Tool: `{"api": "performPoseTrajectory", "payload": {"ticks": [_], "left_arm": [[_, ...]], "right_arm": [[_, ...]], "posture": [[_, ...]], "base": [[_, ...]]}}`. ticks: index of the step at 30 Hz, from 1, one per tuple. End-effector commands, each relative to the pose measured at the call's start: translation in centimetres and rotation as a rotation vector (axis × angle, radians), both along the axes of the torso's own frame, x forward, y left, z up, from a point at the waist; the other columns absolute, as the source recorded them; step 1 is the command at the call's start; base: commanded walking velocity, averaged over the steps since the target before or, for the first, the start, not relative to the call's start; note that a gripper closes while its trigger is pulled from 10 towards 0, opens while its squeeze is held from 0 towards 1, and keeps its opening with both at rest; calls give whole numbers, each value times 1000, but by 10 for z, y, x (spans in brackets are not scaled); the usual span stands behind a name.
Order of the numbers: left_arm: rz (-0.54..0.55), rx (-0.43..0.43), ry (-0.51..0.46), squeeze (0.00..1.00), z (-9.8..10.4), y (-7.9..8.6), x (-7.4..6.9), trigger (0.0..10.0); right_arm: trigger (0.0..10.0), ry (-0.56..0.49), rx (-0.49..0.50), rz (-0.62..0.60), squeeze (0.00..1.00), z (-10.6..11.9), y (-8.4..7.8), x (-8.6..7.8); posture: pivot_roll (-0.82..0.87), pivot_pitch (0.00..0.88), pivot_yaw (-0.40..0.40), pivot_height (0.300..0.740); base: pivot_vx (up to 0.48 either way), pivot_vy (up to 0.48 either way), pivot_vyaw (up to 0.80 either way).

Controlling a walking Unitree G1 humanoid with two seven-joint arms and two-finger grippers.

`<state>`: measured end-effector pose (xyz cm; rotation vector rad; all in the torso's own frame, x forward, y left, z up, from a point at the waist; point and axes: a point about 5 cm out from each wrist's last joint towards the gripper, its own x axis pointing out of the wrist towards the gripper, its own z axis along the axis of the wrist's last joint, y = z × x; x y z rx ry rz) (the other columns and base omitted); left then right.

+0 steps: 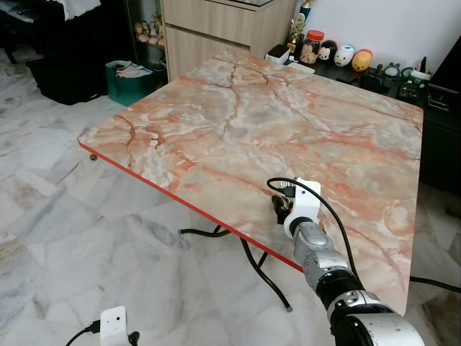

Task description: Setting the table

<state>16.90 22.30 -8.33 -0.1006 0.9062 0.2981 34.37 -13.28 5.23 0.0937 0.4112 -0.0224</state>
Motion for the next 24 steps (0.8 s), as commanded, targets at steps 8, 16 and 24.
{"api": "performPoseTrajectory", "payload": {"ticks": [8, 16, 24], "left_arm": [[-5, -8, 30, 0, -3, -1, -4, 10000], [-5, -11, 36, 0, -3, 0, -6, 10000], [-4, -10, 41, 0, -3, 2, -7, 10000]], "right_arm": [[10000, 76, -1, 8, 0, -7, -2, -2], [0, 88, -12, 8, 0, -12, -2, -5], [0, 103, -13, 18, 0, -13, -1, -6]], "posture": [[36, 18, -90, 740], [36, 20, -89, 740], [37, 22, -88, 740]], "base": [[0, 0, 0], [0, 0, 0], [0, 0, 0]]}}
